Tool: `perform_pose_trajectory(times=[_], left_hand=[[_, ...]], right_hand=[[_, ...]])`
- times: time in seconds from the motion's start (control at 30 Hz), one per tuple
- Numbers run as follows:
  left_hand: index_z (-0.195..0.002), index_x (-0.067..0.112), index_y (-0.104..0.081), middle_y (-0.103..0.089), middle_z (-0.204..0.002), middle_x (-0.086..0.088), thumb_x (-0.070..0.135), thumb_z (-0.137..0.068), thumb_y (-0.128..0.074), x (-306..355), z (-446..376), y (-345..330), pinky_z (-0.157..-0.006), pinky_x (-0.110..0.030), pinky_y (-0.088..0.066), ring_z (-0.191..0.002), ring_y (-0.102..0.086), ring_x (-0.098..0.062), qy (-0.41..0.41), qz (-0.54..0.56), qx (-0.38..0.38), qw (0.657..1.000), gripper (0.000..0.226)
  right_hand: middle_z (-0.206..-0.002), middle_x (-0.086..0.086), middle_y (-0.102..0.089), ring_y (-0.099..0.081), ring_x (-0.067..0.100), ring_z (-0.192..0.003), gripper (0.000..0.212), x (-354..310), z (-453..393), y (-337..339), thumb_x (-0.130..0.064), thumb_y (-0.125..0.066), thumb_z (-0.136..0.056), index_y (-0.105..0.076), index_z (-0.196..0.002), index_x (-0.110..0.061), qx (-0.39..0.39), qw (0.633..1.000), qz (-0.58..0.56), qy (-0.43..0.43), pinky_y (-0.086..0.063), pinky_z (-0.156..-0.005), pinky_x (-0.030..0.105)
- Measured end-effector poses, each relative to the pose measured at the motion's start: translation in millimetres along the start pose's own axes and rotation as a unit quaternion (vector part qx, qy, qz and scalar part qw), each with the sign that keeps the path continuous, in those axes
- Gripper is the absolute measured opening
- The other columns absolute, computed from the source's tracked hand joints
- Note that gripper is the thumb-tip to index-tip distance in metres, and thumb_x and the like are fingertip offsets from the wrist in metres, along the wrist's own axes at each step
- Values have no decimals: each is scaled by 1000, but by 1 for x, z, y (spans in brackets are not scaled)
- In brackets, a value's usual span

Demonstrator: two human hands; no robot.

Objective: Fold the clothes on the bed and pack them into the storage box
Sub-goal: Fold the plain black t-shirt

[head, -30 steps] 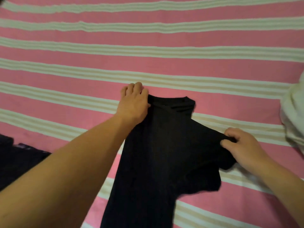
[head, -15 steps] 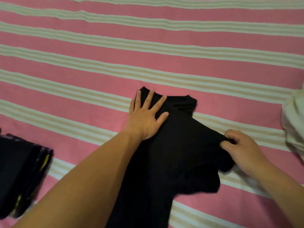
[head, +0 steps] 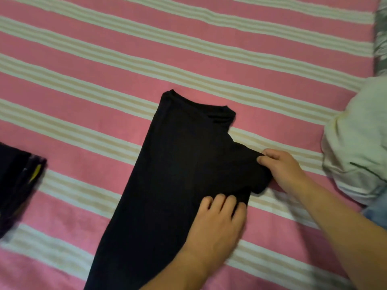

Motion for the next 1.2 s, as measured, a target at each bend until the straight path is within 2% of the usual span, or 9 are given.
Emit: perform_pose_trajectory(times=[0.13, 0.27, 0.37, 0.6, 0.8, 0.87, 0.97, 1.07, 1.2], left_hand=[[-107, 21, -63, -61, -102, 0, 18, -66, -80, -11, -11, 9, -70, -41, -52, -87, -58, -24, 18, 12, -8, 1000, 45], [-97, 23, -64, -60, -106, 0, 16, -86, -54, 7, 5, 35, -80, -38, -45, -93, -55, -21, -29, 39, 67, 997, 17], [-97, 27, -64, -58, -100, 4, 23, -87, -63, 13, 28, 18, -79, -33, -46, -89, -55, -17, -8, 59, 43, 997, 11], [-123, 17, -61, -61, -122, -9, 66, -81, -63, -2, 14, -9, -91, -54, -50, -114, -57, -31, 190, 46, -6, 981, 65], [-119, 7, -64, -56, -120, -17, 20, -80, -78, 6, 5, -10, -93, -54, -50, -112, -54, -38, 189, 34, -132, 973, 44], [-117, 5, -63, -49, -119, -15, 15, -88, -71, 12, 6, -7, -94, -51, -44, -111, -46, -36, 141, 21, -129, 981, 32], [-99, 11, -70, -59, -96, -7, 18, -74, -82, 7, 14, -3, -77, -38, -51, -88, -55, -25, 152, 48, -128, 979, 29], [-84, 25, -70, -60, -79, 7, 17, -71, -82, -17, 33, 23, -63, -26, -54, -72, -58, -11, 260, 242, -16, 935, 19], [-96, 23, -72, -65, -84, 10, 12, -95, -58, -78, 87, 56, -64, -21, -51, -73, -62, -5, 437, 505, 141, 731, 18]], right_hand=[[-60, 2, -37, -35, 12, -56, 34, -4, 0, 2, -11, -61, -93, -48, -61, -14, -5, 1000, 6, 5, -27, -55, 30], [-63, 5, -40, -38, 20, -64, 35, -1, 1, 4, -19, -65, -87, -49, -56, -21, -25, 998, -41, -34, -29, -63, 34], [-61, 1, -40, -38, 18, -61, 38, -2, 2, 2, -18, -65, -88, -47, -54, -21, -42, 998, -26, -36, -29, -61, 32], [-57, 0, -41, -39, 18, -60, 43, 3, -1, 3, -15, -67, -88, -45, -51, -22, -32, 999, 24, -21, -32, -61, 33], [-61, 2, -39, -39, 24, -67, 32, 4, 5, 4, -23, -65, -78, -46, -53, -21, -29, 998, 1, -61, -32, -70, 40], [-60, 1, -43, -41, 23, -65, 30, 1, 9, 2, -22, -65, -78, -50, -52, -20, -30, 997, -4, -65, -33, -69, 40], [-61, 2, -47, -45, 23, -65, 28, -4, 20, 1, -21, -66, -82, -55, -56, -19, -24, 995, -22, -100, -37, -70, 39], [-68, 5, -53, -50, 19, -63, 16, -33, 31, -6, -21, -65, -89, -61, -74, -17, -56, 987, -35, -147, -43, -63, 32], [-61, 2, -55, -54, 14, -50, 10, -117, 29, -43, -17, -62, -97, -60, -89, -11, -100, 983, -56, -146, -51, -48, 26]])
Point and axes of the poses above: each hand's wrist, its own z-axis away from the middle knuckle, its own y-axis out of the back of the hand, x = y × z, the point moved 10 cm from there along -z, towards the middle knuckle
